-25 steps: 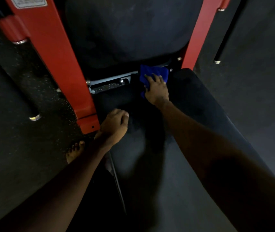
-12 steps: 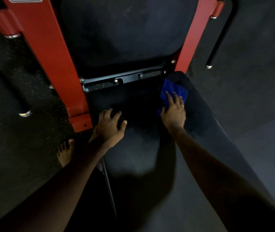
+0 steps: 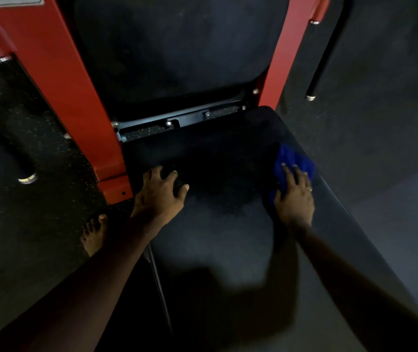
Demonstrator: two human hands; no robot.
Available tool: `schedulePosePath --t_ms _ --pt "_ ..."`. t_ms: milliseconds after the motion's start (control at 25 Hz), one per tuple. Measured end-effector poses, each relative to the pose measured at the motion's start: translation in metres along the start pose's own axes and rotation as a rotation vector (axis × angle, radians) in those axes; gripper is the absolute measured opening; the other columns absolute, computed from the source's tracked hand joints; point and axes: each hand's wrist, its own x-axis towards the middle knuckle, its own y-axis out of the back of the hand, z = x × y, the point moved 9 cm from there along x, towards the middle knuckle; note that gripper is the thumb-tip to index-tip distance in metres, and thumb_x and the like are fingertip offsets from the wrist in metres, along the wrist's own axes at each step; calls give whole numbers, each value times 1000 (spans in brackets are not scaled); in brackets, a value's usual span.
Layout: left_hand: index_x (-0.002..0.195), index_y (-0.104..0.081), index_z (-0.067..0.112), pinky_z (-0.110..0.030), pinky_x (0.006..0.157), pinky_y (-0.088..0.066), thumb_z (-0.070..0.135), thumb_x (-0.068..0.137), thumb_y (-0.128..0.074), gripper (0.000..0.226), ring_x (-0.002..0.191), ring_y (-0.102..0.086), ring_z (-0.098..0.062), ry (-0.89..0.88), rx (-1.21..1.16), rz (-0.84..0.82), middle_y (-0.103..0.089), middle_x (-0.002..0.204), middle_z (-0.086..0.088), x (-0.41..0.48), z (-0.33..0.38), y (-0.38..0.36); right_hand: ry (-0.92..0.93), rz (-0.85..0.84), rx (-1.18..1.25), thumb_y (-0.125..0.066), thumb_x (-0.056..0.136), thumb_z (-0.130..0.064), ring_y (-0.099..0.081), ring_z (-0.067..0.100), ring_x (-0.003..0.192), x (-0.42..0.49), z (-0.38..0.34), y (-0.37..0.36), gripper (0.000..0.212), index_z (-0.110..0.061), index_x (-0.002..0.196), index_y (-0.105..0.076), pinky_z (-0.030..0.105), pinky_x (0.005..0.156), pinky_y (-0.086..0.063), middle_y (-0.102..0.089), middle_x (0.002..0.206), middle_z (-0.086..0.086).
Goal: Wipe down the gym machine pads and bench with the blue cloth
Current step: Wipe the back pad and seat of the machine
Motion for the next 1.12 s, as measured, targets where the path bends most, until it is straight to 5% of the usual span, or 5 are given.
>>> schedulePosePath --t_ms 240,520,720,840,1120 --pt "150 -33 20 -53 108 -39 70 84 -54 86 145 -18 -38 -16 153 -45 -21 156 -18 -4 2 -18 -265 115 28 -56 92 -28 -21 36 150 96 -18 2 66 -29 154 -34 53 119 -25 -27 162 5" --pt "151 -36 19 -56 118 -23 44 95 -55 64 148 -15 -39 -220 103 -56 -16 162 -17 -21 56 -37 215 -63 -48 -58 93 -29 -17 32 152 14 -39 -11 72 -36 157 -25 46 121 -25 -23 165 1" --pt "153 -33 23 -54 121 -10 65 89 -26 76 150 -11 -35 -366 193 -235 -18 162 -16 -70 122 -90 -349 16 -8 -61 92 -28 -18 37 150 -71 150 42 74 -31 157 -25 57 119 -26 -21 164 7" --pt "155 -26 23 -53 122 -8 65 93 -37 76 151 -6 -35 -334 255 -265 -11 164 -16 -69 119 -94 -572 34 12 -60 94 -29 -17 39 150 -64 161 41 72 -26 158 -26 58 119 -22 -21 164 10" --pt "150 -37 17 -57 118 -20 56 90 -54 73 147 -19 -41 -410 348 -244 -24 159 -22 -66 119 -95 92 -187 18 -46 99 -36 -5 36 154 -6 -87 -35 65 -31 159 -20 57 122 -11 -11 168 3"
